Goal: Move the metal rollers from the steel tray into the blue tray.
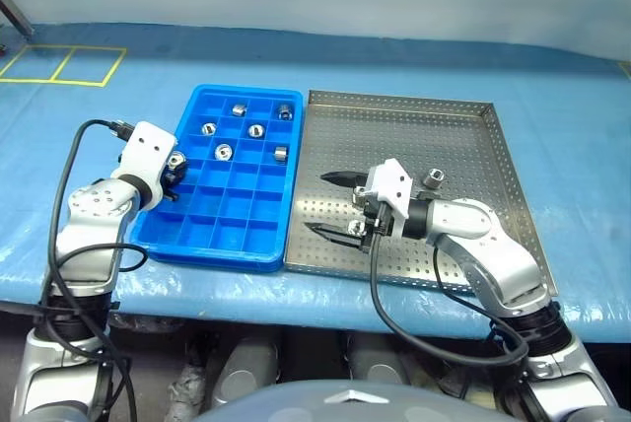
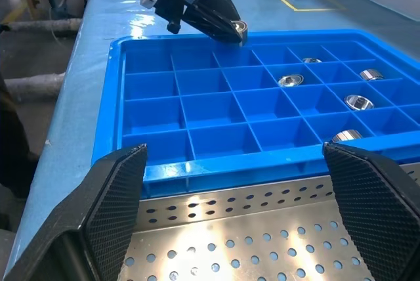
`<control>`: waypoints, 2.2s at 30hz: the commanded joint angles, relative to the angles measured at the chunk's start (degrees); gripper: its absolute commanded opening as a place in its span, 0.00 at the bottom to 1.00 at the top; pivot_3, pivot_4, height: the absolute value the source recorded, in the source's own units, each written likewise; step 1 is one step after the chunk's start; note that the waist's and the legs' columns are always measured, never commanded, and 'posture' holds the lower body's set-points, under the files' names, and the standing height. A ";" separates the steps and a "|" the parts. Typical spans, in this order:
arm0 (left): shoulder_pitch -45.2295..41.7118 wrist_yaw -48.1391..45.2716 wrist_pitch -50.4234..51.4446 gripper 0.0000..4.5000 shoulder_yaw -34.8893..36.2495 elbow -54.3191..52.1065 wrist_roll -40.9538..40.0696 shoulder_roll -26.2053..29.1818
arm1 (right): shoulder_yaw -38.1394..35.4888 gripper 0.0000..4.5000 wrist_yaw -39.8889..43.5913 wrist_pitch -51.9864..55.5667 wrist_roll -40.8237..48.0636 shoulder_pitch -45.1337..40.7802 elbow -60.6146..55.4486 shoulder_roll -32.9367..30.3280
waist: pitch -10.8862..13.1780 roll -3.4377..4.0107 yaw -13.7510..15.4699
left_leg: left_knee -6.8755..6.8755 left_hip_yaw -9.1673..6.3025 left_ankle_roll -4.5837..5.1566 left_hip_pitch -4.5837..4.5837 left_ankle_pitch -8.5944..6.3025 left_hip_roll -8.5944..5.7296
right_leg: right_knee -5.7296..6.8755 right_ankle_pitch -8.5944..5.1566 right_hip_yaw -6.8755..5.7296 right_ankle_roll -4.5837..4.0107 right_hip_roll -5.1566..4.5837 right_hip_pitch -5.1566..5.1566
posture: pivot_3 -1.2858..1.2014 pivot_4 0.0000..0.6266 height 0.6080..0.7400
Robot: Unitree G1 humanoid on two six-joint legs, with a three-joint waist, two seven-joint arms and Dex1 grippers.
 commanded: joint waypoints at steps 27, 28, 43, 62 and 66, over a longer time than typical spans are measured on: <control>-20.64 -19.35 -13.75 0.86 -24.54 9.81 -8.87 -9.71 | -15.11 1.00 -10.68 2.52 -3.16 13.74 -10.94 -7.37 | -0.01 -0.03 -5.98 | 0.07 0.36 0.31 0.06 -0.22 0.12 | -0.05 -0.17 0.19 0.23 0.10 0.08 | 0.37 0.24 1.00; -21.50 -19.86 -14.56 0.86 -25.52 12.09 -8.29 -10.27 | -15.61 1.00 -11.09 2.60 -3.07 14.84 -11.66 -7.25 | -0.01 -0.03 -6.49 | 0.08 0.41 0.33 0.08 -0.23 0.14 | -0.04 -0.17 0.25 0.25 0.11 0.09 | 0.36 0.24 1.00; -25.61 -20.14 -20.47 0.86 -29.10 30.27 -1.57 -16.05 | -16.43 1.00 -13.48 3.11 -2.81 17.38 -14.28 -6.43 | -0.01 -0.03 -15.88 | 0.14 0.44 0.42 0.10 -0.27 0.14 | -0.04 -0.15 0.30 0.38 0.09 0.16 | 0.35 0.24 1.00; -22.02 -19.66 -19.77 0.86 -27.51 29.41 1.25 -13.09 | -14.92 1.00 -13.10 2.79 -3.33 14.04 -12.12 -5.82 | -0.01 -0.04 -16.87 | 0.13 0.43 0.43 0.10 -0.28 0.15 | -0.04 -0.16 0.30 0.41 0.08 0.15 | 0.36 0.24 1.00; -21.94 -19.72 -20.20 0.67 -27.71 29.32 1.14 -13.18 | -14.67 1.00 -13.01 2.65 -3.37 13.65 -11.91 -5.76 | -0.01 -0.04 -16.82 | 0.13 0.43 0.43 0.09 -0.28 0.15 | -0.05 -0.15 0.31 0.41 0.06 0.15 | 0.36 0.24 1.00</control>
